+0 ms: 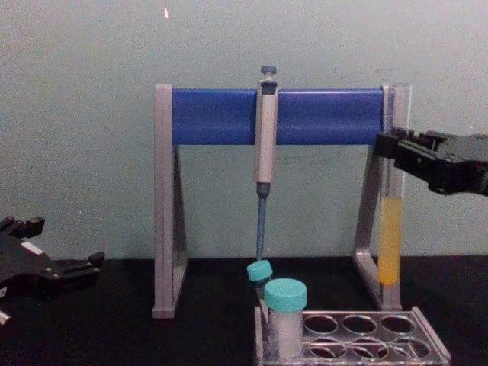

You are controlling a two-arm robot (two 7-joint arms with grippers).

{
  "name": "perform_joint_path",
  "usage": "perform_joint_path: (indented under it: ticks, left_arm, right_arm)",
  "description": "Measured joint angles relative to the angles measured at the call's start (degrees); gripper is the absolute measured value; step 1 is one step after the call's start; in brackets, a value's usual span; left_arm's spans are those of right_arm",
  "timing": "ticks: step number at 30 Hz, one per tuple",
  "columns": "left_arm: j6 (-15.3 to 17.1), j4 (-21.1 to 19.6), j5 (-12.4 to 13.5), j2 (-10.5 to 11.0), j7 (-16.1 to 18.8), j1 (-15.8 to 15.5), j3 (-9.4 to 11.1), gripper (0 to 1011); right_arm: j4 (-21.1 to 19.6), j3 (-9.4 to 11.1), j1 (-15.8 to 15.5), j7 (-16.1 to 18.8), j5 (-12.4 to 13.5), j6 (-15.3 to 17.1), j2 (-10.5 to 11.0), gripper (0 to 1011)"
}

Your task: Pick up the test tube from the test tube rack, shake it, then place it back into the test tube rack.

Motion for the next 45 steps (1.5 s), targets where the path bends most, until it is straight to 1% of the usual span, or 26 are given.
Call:
perform_joint_path:
  ticks: [4, 7, 9, 11, 14, 15, 16, 17, 20, 22, 24, 27, 33, 42, 45]
  left_arm:
    - [0.00, 0.00, 0.00, 0.00, 0.00, 0.00, 0.00, 1001]
    - [0.00, 0.00, 0.00, 0.00, 0.00, 0.00, 0.00, 1001]
    - [0.00, 0.00, 0.00, 0.00, 0.00, 0.00, 0.00, 1001]
    - [0.00, 0.00, 0.00, 0.00, 0.00, 0.00, 0.00, 1001]
    - [0.00, 0.00, 0.00, 0.00, 0.00, 0.00, 0.00, 1001]
    - [0.00, 0.00, 0.00, 0.00, 0.00, 0.00, 0.00, 1001]
    - [0.00, 0.01, 0.00, 0.00, 0.00, 0.00, 0.00, 1001]
    - [0.00, 0.00, 0.00, 0.00, 0.00, 0.00, 0.00, 1001]
    - [0.00, 0.00, 0.00, 0.00, 0.00, 0.00, 0.00, 1001]
    - [0.00, 0.00, 0.00, 0.00, 0.00, 0.00, 0.00, 1001]
    - [0.00, 0.00, 0.00, 0.00, 0.00, 0.00, 0.00, 1001]
    - [0.00, 0.00, 0.00, 0.00, 0.00, 0.00, 0.00, 1001]
    - [0.00, 0.00, 0.00, 0.00, 0.00, 0.00, 0.00, 1001]
    - [0.00, 0.00, 0.00, 0.00, 0.00, 0.00, 0.00, 1001]
    - [0.00, 0.00, 0.00, 0.00, 0.00, 0.00, 0.00, 1001]
  right_arm:
    - [-2.86, 0.37, -2.41, 0.78, 0.84, 0.91, 1.44, 229]
    - [-3.90, 0.21, -3.12, 1.52, 1.47, 1.14, 1.70, 229]
    - [-4.43, -0.48, -3.35, 2.69, 2.20, 1.22, 1.58, 229]
    - [-4.43, -0.84, -3.31, 3.02, 2.38, 1.22, 1.43, 229]
    - [-3.75, -2.23, -2.24, 4.27, 3.03, 1.14, 0.47, 229]
    - [-3.75, -2.23, -2.24, 4.27, 3.03, 1.14, 0.47, 229]
    - [-2.80, -3.03, -1.29, 4.77, 3.27, 0.92, -0.24, 229]
    - [-2.80, -3.03, -1.29, 4.77, 3.27, 0.92, -0.24, 229]
    - [-0.81, -3.97, 0.55, 5.01, 3.29, 0.13, -1.62, 229]
    - [0.42, -4.22, 1.56, 4.79, 3.13, -0.44, -2.35, 229]
    - [0.90, -4.26, 1.92, 4.62, 3.02, -0.64, -2.58, 229]
    - [2.77, -4.25, 3.35, 3.70, 2.40, -1.44, -3.57, 229]
    - [4.58, -3.60, 4.43, 2.31, 1.56, -1.72, -4.21, 229]
    - [4.95, -2.76, 4.38, 1.29, 0.95, -1.44, -4.29, 229]
    - [4.70, -2.20, 4.02, 0.75, 0.52, -1.32, -3.94, 229]
